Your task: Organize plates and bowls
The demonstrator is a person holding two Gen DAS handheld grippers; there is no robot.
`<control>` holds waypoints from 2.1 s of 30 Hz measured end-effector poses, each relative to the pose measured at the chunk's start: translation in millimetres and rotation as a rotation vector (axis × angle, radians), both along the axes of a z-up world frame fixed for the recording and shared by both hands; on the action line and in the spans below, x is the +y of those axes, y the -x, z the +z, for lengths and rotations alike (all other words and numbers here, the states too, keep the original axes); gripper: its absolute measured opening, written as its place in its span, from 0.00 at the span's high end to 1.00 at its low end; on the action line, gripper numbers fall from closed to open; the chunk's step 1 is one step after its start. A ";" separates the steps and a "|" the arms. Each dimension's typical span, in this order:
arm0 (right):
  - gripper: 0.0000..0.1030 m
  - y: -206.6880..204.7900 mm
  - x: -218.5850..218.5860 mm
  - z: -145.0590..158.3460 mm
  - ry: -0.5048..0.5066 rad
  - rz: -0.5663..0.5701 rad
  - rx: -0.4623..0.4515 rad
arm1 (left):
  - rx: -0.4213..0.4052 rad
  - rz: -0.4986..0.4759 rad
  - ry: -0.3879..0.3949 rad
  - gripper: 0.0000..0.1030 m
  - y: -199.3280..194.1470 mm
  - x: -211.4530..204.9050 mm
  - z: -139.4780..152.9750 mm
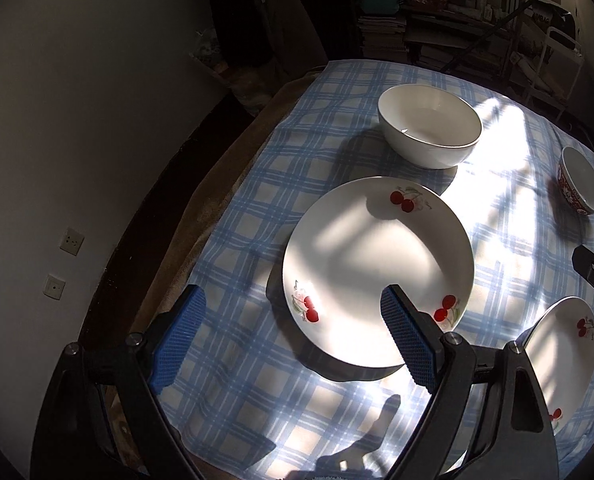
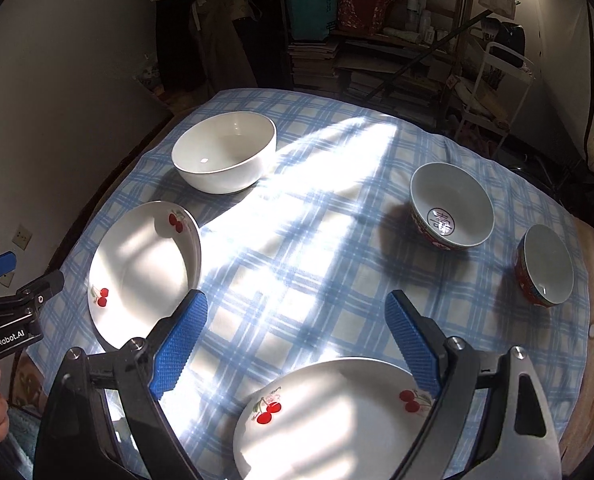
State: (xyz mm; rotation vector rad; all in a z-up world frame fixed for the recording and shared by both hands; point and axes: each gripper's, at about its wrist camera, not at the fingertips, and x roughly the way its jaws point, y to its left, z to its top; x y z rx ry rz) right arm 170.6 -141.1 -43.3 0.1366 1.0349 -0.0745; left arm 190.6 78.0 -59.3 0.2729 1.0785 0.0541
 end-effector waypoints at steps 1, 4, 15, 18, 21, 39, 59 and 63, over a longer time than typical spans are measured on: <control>0.08 -3.3 3.5 -0.5 0.004 0.006 -0.002 | 0.005 0.007 0.002 0.14 -2.6 3.5 -3.2; 0.08 -15.0 13.9 -4.6 0.003 0.021 0.005 | 0.042 0.034 0.046 0.14 -11.5 15.1 -15.1; 0.08 -41.7 42.2 -31.0 0.093 0.045 0.020 | 0.078 0.088 0.052 0.14 -34.0 28.2 -51.7; 0.08 -49.2 45.5 -41.4 0.081 0.046 0.037 | 0.093 0.077 0.059 0.14 -39.3 25.1 -60.2; 0.08 -54.3 47.4 -51.3 0.065 0.040 0.045 | 0.107 0.090 0.054 0.15 -44.1 22.7 -68.6; 0.08 -62.8 63.7 -95.1 0.023 0.046 0.120 | 0.220 0.182 0.078 0.15 -59.6 41.1 -106.4; 0.59 -73.5 75.7 -99.4 -0.042 0.096 0.132 | 0.227 0.138 0.237 0.59 -61.6 44.0 -114.8; 0.60 -74.9 75.0 -102.8 -0.075 0.069 0.132 | 0.231 0.138 0.252 0.61 -61.6 44.4 -113.6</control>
